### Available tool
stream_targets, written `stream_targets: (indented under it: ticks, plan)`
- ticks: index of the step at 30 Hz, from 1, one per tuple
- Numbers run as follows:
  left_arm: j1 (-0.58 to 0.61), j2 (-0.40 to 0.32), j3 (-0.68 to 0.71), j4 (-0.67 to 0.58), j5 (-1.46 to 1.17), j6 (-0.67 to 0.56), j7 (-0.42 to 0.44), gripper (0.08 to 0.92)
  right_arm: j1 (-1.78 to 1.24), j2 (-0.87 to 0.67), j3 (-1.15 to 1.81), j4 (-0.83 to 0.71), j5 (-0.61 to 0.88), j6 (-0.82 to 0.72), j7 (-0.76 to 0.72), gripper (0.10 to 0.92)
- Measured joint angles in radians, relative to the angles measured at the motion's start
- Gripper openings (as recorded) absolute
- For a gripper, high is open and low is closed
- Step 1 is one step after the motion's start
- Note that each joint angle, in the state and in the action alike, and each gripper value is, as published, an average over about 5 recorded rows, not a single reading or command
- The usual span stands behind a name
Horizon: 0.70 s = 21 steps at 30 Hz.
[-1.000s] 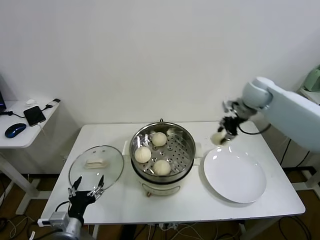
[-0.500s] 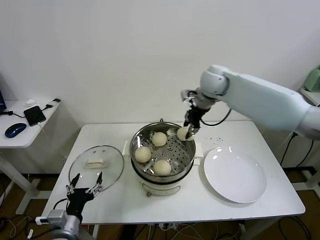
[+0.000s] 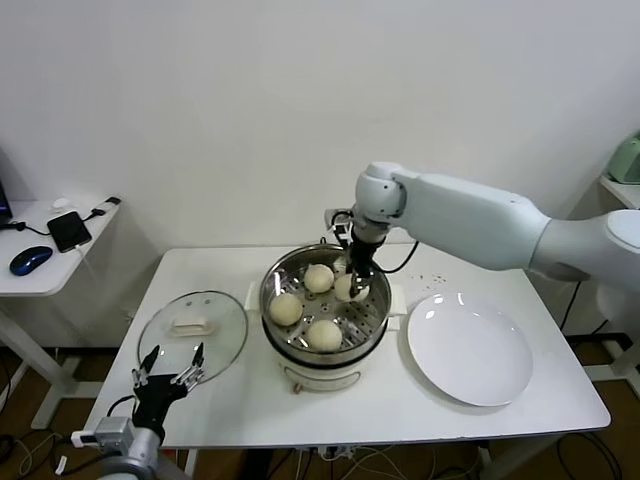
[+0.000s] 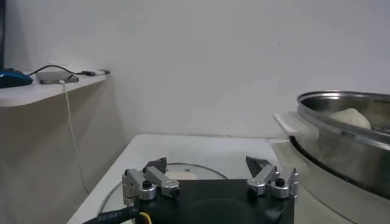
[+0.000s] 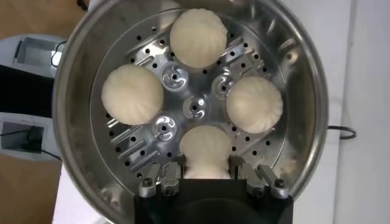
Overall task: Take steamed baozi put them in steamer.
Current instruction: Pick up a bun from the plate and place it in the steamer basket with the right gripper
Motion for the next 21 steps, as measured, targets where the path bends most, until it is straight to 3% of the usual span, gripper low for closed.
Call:
stream_targets:
  ticks: [11,21]
  plan:
    - [0.003,-0.002,0.004,0.001,0.001,-0.001,0.000,0.823,-0.023,-0.004,-0.004,0.007,-0.049,-0.012,0.005,0.510]
    - [0.008,-0.008,0.005,-0.006,-0.002,0.002,0.000,0.823,-0.028,-0.033,0.013,0.027,-0.067,-0.023,0.007,0.751]
